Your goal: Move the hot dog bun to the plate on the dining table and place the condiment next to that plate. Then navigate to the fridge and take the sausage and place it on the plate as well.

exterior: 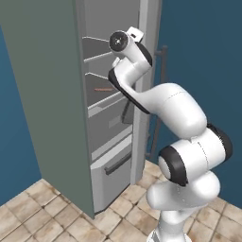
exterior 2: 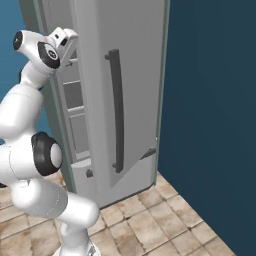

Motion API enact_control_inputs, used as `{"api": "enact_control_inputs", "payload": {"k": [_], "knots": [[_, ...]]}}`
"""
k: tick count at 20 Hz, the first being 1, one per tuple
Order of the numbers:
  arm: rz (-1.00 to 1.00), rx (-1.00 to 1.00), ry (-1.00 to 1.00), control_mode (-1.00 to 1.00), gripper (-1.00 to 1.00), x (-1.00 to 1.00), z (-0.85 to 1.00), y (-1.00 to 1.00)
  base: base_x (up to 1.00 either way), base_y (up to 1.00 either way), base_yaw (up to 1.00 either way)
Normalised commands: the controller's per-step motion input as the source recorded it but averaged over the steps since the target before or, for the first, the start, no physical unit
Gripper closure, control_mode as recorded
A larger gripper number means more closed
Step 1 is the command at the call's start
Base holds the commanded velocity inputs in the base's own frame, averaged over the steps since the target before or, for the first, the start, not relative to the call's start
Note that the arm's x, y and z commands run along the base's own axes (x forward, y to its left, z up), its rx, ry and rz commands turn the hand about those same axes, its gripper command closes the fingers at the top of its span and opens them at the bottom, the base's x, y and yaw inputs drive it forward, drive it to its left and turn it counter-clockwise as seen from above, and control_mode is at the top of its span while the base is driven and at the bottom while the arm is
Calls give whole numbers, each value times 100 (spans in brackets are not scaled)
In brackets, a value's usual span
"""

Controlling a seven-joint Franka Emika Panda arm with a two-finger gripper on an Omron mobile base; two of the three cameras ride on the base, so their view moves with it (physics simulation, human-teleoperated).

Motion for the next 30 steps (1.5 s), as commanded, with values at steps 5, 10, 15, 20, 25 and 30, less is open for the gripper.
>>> {"api": "enact_control_inputs", "payload": {"k": [5,10,15,20,25,30], "knots": [[0,0,0,-100,-100,0,-4,-68,0,0,0],[0,0,-1,-100,-100,-5,0,-86,0,0,0],[-1,3,0,-100,-100,-1,0,-100,0,0,0],[-3,11,0,-100,-100,5,0,-100,0,0,0],[-8,9,-6,-100,-100,-12,0,-66,0,0,0],[-1,2,-27,-100,-100,-59,1,-5,0,0,0]]}}
